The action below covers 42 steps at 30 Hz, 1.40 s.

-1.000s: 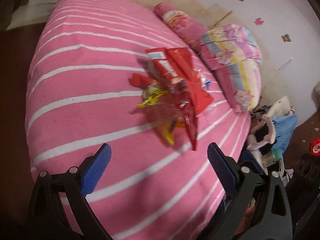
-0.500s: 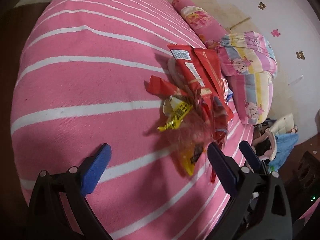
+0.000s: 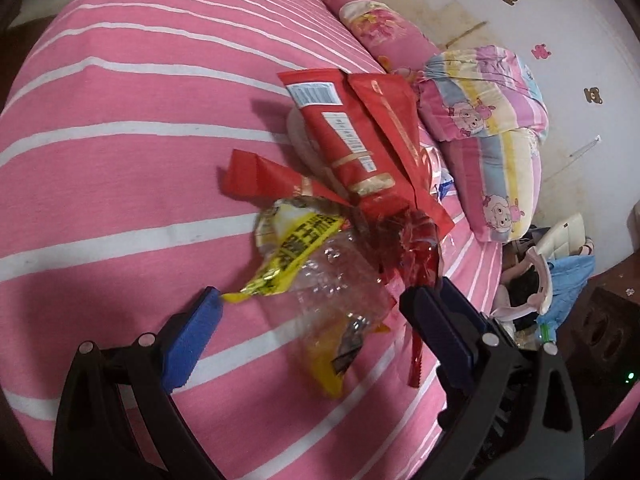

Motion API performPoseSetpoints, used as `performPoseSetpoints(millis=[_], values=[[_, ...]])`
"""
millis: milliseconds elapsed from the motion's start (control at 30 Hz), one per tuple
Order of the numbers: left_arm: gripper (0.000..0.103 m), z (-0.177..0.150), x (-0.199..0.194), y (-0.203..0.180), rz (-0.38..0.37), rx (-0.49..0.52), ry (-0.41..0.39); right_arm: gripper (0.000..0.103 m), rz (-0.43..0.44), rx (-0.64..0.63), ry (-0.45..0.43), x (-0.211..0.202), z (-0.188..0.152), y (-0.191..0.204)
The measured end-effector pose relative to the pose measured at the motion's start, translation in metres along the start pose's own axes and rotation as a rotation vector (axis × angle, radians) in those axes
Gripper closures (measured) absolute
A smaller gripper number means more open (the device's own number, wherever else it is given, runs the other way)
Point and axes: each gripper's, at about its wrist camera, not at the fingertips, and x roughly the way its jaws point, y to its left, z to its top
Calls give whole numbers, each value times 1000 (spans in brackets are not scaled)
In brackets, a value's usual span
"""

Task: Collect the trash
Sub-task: 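Grasp the red snack wrappers with the right tool while the left tool grasps the clear yellow-labelled bag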

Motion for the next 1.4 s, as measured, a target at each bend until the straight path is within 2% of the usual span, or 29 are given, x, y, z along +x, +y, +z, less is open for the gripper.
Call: performPoseSetpoints(millis=[167, 233, 300, 367, 400, 433, 467, 633, 700, 733, 933, 1067, 1400], values=[[9, -2, 14, -16, 89, 64, 4, 53, -49, 11, 34, 7, -4, -8], [9, -1, 18, -18, 93, 74, 4, 52, -63, 23, 67, 15, -6, -12], [11, -1, 21, -20, 105, 87, -2, 43, -79, 32, 89, 20, -6, -18], [11, -2, 25, -25, 124, 123, -7, 42, -90, 38, 112, 25, -8, -21], [15, -4, 27, -29, 141, 149, -7, 42, -92, 41, 122, 27, -9, -23], [27, -5, 28, -31, 157, 172, -7, 42, -92, 48, 126, 27, -10, -24], [28, -6, 29, -32, 157, 184, -5, 45, -95, 45, 132, 28, -11, -24], [40, -5, 25, -23, 101, 167, 6, 57, -96, 80, 136, 29, -11, -32], [43, -6, 23, -21, 77, 156, 11, 68, -92, 98, 128, 27, -10, -34], [52, -7, 22, -21, 67, 150, 12, 69, -86, 113, 121, 25, -10, -37], [53, -15, 12, -25, 22, 139, 9, 82, -56, 141, 78, 12, -6, -37], [53, -20, -5, -29, -21, 133, -19, 83, -36, 147, 31, -4, -5, -32], [53, -46, -45, -48, -40, 158, -53, 82, -2, 154, -77, -61, -18, -15]])
